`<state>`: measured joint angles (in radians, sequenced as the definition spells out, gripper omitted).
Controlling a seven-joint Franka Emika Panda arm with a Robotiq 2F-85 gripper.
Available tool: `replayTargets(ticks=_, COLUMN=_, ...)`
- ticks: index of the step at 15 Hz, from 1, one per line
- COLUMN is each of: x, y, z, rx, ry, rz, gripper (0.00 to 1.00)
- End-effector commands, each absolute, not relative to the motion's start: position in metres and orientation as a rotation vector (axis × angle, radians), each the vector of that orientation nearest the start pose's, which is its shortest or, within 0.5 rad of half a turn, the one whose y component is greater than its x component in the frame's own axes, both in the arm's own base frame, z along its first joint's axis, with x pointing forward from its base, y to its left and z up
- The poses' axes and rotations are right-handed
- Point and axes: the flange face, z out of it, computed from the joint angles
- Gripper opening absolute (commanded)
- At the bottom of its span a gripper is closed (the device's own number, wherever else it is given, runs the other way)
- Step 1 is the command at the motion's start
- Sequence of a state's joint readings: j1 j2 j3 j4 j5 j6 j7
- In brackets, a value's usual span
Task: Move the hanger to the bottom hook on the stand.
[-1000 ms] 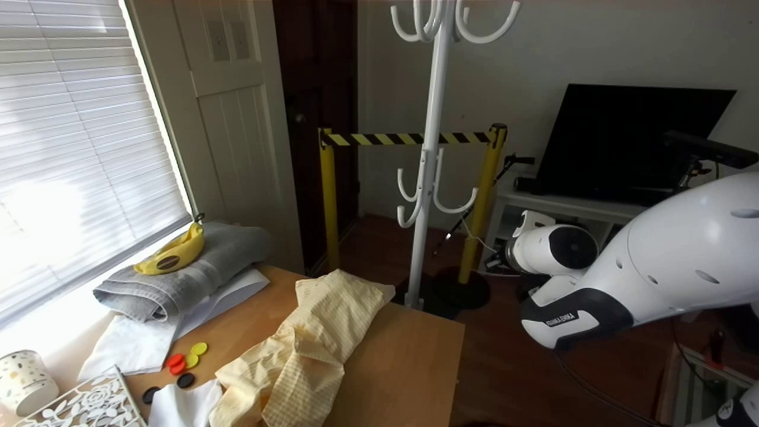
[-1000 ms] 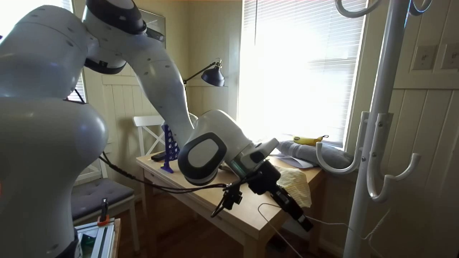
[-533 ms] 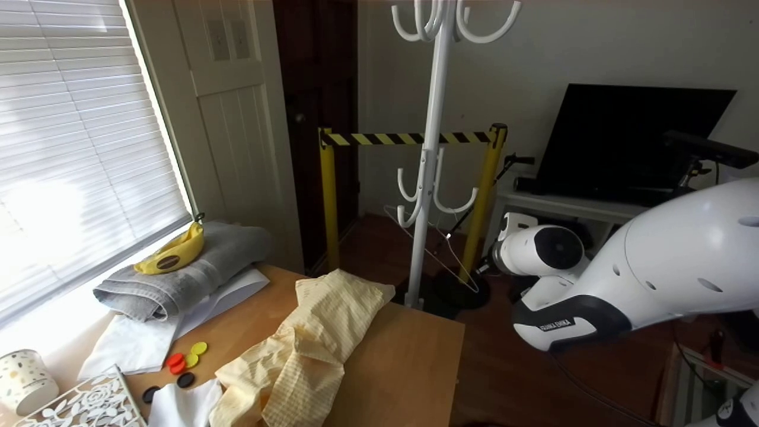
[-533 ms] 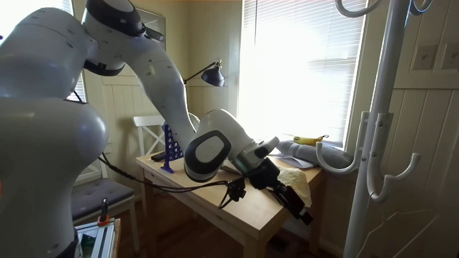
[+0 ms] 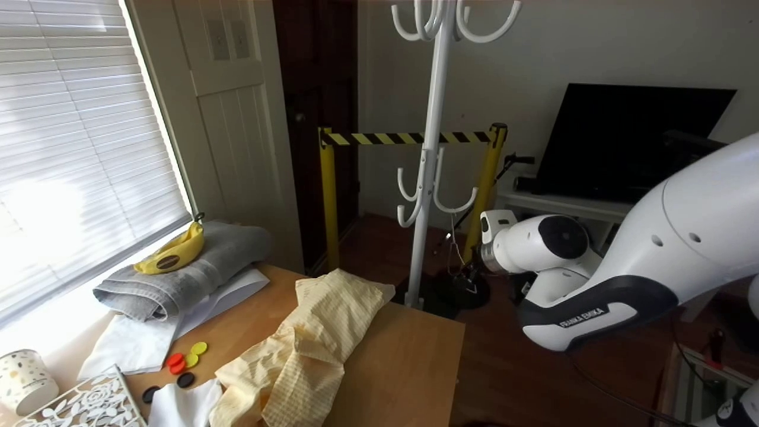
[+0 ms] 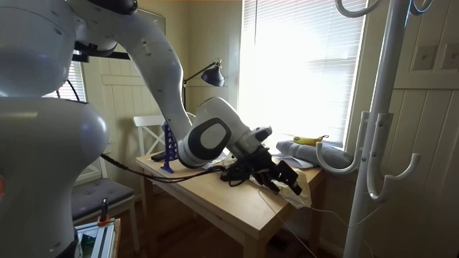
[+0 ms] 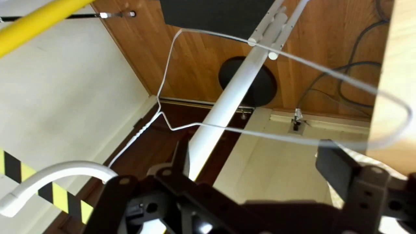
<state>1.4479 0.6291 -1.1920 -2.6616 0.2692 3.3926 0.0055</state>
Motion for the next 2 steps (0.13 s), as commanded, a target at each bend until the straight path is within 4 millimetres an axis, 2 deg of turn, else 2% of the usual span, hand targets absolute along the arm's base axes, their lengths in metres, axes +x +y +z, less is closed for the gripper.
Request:
replayTargets(ticks=1, x=0.4531, y=0.0557, z=0.2489, rx=-3.382, ry=-0.4, rz=-1.134, gripper=1.0)
replayTargets(ticks=2, x=0.4512, y=0.0533, z=0.2562, rx=-3.357, ry=-0.441, rz=-1.142, gripper=1.0)
